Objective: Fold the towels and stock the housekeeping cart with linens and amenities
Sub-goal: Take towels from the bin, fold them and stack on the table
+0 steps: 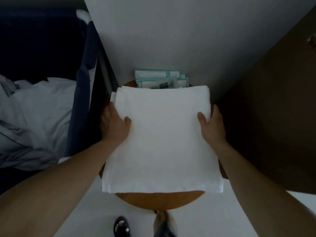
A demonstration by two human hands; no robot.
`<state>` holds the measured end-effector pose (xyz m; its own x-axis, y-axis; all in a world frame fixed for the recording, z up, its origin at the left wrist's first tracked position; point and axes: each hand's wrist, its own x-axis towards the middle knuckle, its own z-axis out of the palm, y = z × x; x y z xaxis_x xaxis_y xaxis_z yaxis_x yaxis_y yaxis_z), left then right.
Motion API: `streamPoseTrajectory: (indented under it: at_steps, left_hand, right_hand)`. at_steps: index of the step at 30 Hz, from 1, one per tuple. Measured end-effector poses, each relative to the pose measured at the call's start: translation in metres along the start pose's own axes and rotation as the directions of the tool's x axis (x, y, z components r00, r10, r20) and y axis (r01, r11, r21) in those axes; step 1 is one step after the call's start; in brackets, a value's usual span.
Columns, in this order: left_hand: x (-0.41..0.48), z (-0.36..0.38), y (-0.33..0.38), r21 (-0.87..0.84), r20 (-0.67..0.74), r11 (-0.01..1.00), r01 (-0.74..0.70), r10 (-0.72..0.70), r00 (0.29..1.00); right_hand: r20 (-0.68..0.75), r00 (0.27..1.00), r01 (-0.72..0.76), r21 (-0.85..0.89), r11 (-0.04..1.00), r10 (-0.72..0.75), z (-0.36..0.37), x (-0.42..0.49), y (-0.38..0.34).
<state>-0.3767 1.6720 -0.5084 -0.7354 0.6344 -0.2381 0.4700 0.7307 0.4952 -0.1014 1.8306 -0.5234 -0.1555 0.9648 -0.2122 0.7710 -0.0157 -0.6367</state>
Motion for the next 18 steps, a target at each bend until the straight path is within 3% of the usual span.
streamPoseTrajectory:
  at_steps: [3,7,14,18]
  left_hand:
    - [-0.043,0.016,-0.014,0.197,0.127,0.943,-0.268,0.246,0.961]
    - [-0.087,0.037,-0.032,0.299,0.292,0.843,-0.447,0.365,0.884]
    - [-0.147,0.041,-0.069,0.436,0.385,0.718,-0.543,0.397,0.834]
    - [-0.125,0.038,-0.090,0.438,0.382,0.757,-0.485,0.332,0.862]
  right_hand:
    - [0.036,0.985,0.172,-0.290,0.941,-0.169,0.004,-0.044,0.003]
    - [0.193,0.956,0.290,-0.516,0.806,-0.221,0.009,-0.096,0.010]
    - [0.298,0.933,0.353,-0.639,0.684,-0.203,0.018,-0.168,0.029]
    - [0.304,0.937,0.337,-0.659,0.672,-0.172,0.025,-0.160,0.040]
